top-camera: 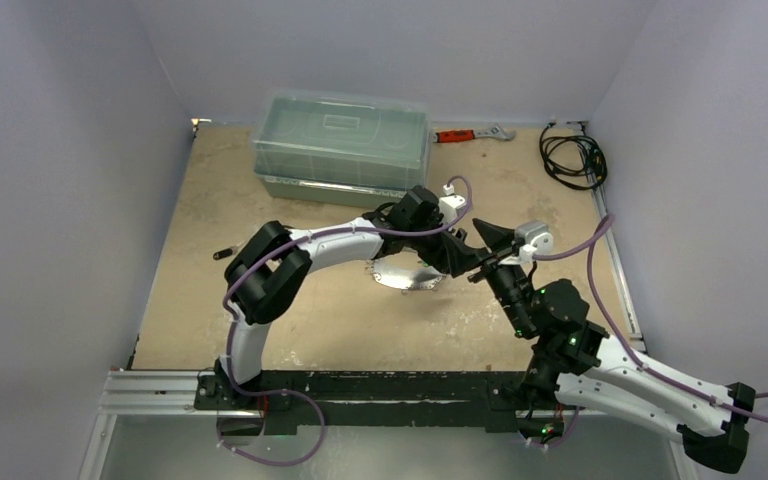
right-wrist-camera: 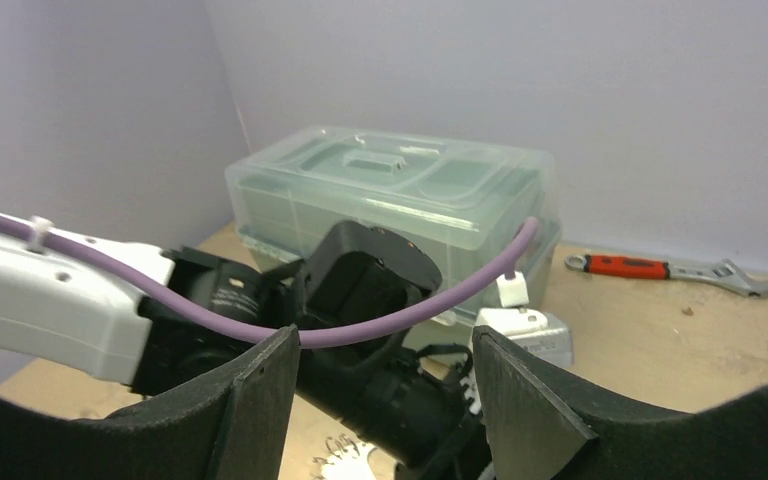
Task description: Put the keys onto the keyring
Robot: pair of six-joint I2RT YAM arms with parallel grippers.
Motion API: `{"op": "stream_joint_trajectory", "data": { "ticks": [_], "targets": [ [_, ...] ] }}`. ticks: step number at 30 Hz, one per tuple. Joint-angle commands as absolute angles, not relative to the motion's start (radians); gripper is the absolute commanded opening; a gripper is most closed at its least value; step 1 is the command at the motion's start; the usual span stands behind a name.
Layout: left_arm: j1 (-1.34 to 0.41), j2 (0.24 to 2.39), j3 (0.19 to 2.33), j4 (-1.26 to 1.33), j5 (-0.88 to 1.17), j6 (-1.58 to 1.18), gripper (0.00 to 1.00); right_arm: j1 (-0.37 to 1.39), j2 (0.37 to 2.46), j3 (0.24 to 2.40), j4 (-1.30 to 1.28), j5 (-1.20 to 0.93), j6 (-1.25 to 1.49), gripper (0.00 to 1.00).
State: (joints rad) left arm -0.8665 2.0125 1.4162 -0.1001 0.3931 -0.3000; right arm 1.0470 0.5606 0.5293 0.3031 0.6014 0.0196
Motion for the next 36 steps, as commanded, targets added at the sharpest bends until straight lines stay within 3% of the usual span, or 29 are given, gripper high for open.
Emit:
{"op": "stream_joint_trajectory", "data": {
  "ticks": [1, 5, 13, 17, 22, 26, 32, 36],
  "targets": [
    [-0.873, 1.996, 1.461, 0.047, 0.596, -0.436, 0.6, 1.048, 0.516, 0.601, 0.316, 0.51, 0.021, 0.68],
    [-0.869, 1.902, 1.431, 0.014, 0.501, -0.392, 0.63, 1.048, 0.486, 0.587, 0.346, 0.489, 0.019, 0.69],
    [-0.855, 1.648, 1.335, -0.195, -0.075, -0.246, 0.66, 1.048, 0.517, 0.609, 0.358, 0.502, -0.009, 0.7],
    [-0.854, 1.492, 1.282, -0.181, -0.259, -0.154, 0.7, 1.048, 0.566, 0.643, 0.362, 0.496, -0.047, 0.71],
    [-0.854, 1.172, 1.214, -0.084, -0.518, -0.176, 0.98, 1.048, 0.622, 0.675, 0.381, 0.476, -0.044, 0.73],
    [-0.856, 0.913, 0.973, 0.073, -0.466, 0.062, 0.99, 1.048, 0.683, 0.679, 0.423, 0.458, -0.023, 0.73],
    [-0.855, 0.802, 0.895, 0.091, -0.968, 0.167, 0.99, 1.049, 0.788, 0.726, 0.425, 0.447, 0.028, 0.73],
    [-0.852, 0.781, 0.83, 0.159, -1.018, 0.199, 0.99, 1.049, 0.865, 0.707, 0.561, 0.43, 0.05, 0.84]
  ]
}}
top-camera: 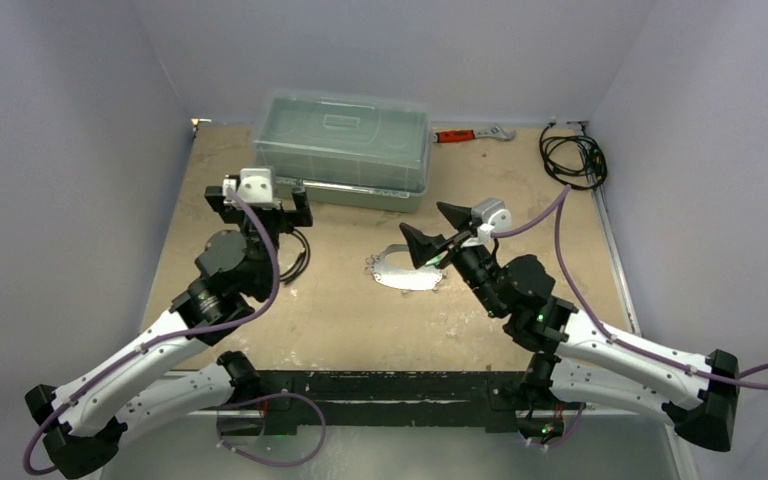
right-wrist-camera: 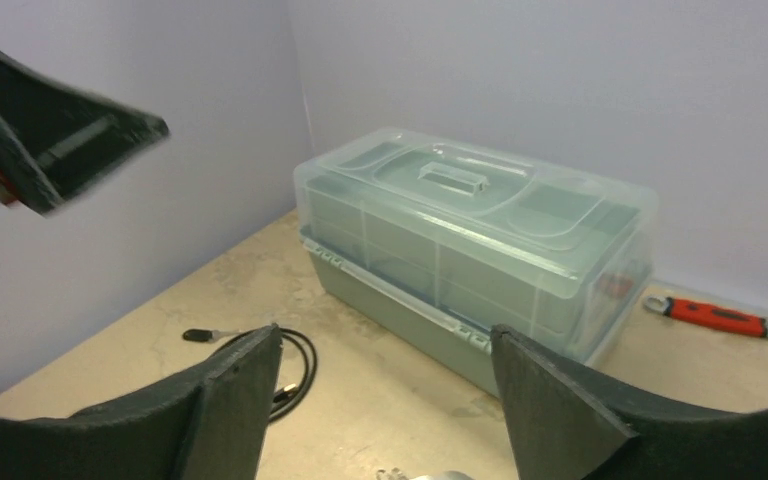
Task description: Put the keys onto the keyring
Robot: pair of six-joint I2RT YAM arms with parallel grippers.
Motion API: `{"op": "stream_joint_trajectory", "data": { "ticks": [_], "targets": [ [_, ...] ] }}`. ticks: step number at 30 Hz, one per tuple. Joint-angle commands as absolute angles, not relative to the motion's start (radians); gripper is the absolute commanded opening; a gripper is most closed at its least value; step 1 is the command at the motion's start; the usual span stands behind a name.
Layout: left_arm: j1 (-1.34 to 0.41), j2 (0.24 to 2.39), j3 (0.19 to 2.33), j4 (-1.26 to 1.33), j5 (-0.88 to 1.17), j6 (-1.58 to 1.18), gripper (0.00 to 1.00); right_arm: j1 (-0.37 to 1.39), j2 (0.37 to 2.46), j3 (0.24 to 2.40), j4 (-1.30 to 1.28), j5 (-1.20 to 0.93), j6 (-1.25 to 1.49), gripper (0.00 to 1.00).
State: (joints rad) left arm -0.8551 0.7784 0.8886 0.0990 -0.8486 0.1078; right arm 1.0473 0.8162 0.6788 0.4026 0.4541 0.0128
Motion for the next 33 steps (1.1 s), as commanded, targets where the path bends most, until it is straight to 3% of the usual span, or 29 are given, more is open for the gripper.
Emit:
{"op": "stream_joint_trajectory", "data": {
  "ticks": [1, 3, 12, 27, 33],
  "targets": [
    [-0.851, 0.784, 0.846, 0.135, -0.991, 0.187, 0.98, 1.049, 0.891, 0.71, 0.589, 0.434, 0.068, 0.91],
    [-0.851, 0.796, 0.862, 0.107, -0.978, 0.177, 0.96, 1.048, 0.951, 0.756, 0.584, 0.452, 0.146, 0.98],
    [-0.851, 0.821, 0.868, 0.087, -0.953, 0.175, 0.95, 1.049, 1.123, 0.868, 0.572, 0.497, 0.233, 0.99],
    [-0.849, 0.841, 0.884, 0.063, -0.913, 0.159, 0.92, 1.049, 1.103, 0.797, 0.692, 0.381, 0.185, 0.99],
    [-0.848, 0.839, 0.879, 0.067, -0.901, 0.158, 0.92, 1.058, 1.067, 0.776, 0.727, 0.531, 0.187, 0.99]
  ]
}}
